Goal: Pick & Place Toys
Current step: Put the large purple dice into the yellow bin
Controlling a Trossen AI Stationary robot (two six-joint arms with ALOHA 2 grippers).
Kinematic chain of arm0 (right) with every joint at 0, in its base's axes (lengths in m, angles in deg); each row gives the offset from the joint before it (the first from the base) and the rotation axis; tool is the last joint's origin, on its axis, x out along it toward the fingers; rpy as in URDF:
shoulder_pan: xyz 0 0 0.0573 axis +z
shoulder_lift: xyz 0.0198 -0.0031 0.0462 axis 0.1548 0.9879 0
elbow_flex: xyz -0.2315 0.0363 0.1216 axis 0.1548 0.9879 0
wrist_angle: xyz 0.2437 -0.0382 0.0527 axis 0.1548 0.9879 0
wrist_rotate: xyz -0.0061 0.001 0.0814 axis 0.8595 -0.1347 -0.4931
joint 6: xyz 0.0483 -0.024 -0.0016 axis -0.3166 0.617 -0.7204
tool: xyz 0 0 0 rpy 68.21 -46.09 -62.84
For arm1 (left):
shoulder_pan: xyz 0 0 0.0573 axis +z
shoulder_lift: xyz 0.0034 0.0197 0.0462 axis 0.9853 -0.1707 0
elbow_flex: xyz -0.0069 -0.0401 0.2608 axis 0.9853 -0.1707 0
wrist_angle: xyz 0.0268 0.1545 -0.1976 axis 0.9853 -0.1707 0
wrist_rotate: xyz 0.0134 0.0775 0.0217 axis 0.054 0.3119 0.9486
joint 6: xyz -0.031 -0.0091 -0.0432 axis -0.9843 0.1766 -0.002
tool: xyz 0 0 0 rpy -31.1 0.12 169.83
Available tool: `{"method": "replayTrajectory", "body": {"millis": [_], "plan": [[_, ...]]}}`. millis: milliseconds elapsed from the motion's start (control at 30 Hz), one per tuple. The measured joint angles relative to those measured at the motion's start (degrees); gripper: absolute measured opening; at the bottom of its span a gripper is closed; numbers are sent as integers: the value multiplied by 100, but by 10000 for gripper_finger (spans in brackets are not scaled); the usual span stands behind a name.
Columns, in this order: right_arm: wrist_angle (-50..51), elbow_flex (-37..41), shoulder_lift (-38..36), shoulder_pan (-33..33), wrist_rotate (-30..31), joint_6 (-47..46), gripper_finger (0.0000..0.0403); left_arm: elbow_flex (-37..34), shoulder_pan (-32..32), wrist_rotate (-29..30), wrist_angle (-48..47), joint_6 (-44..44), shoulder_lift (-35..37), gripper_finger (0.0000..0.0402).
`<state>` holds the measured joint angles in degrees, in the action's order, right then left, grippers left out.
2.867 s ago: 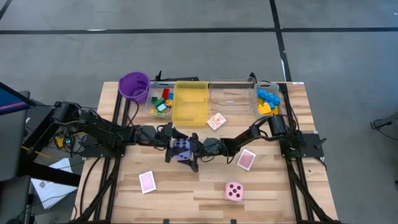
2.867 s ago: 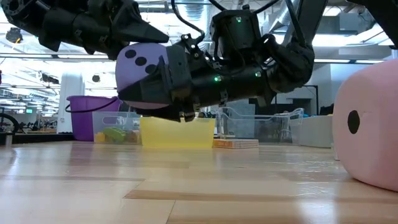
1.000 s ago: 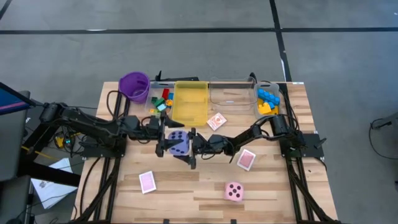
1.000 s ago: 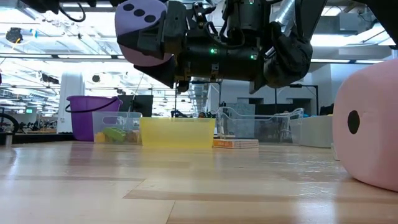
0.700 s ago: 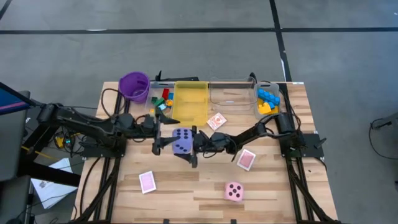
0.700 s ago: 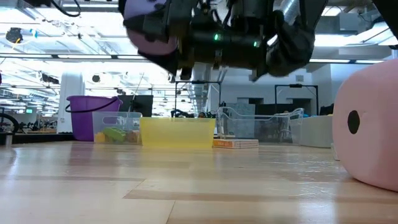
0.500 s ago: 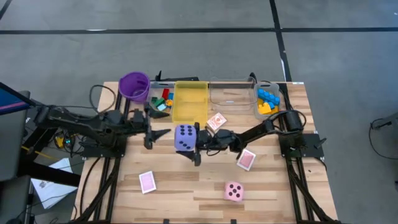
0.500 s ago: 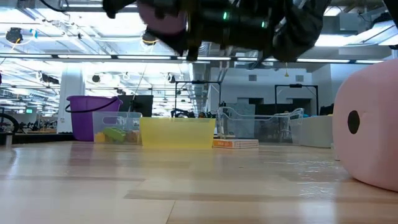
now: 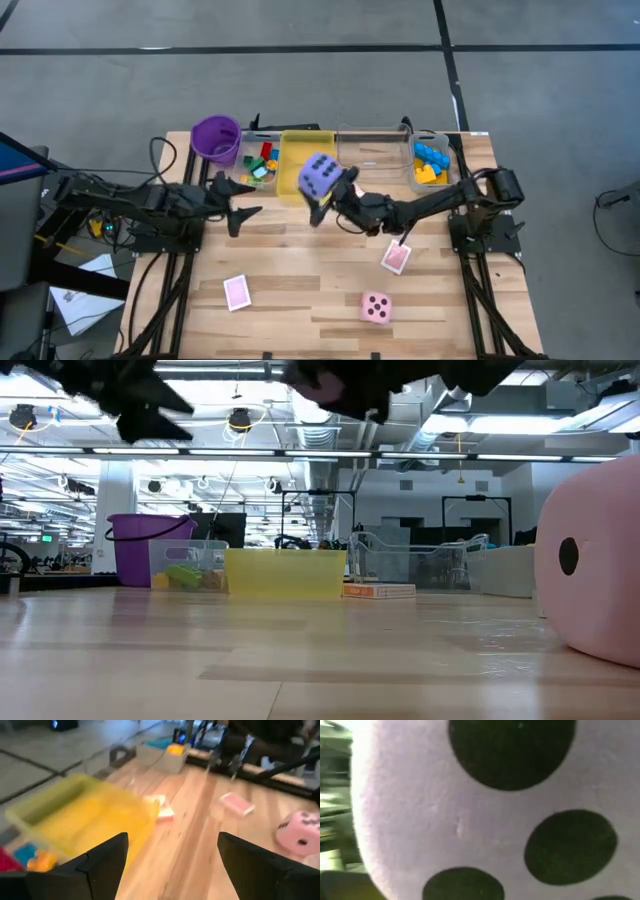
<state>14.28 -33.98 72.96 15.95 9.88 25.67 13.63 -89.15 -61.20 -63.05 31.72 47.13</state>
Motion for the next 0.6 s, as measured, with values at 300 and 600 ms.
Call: {"method": "replayTrajectory", "body": {"millis": [300,600], "plan": [[991,1,-87,-710,607,-863,363,-210,103,56,25,-74,-52,301],[2799,1,-81,-1658,-1379,-2751,362,-210,103,54,42,-240,-54,301]]}}
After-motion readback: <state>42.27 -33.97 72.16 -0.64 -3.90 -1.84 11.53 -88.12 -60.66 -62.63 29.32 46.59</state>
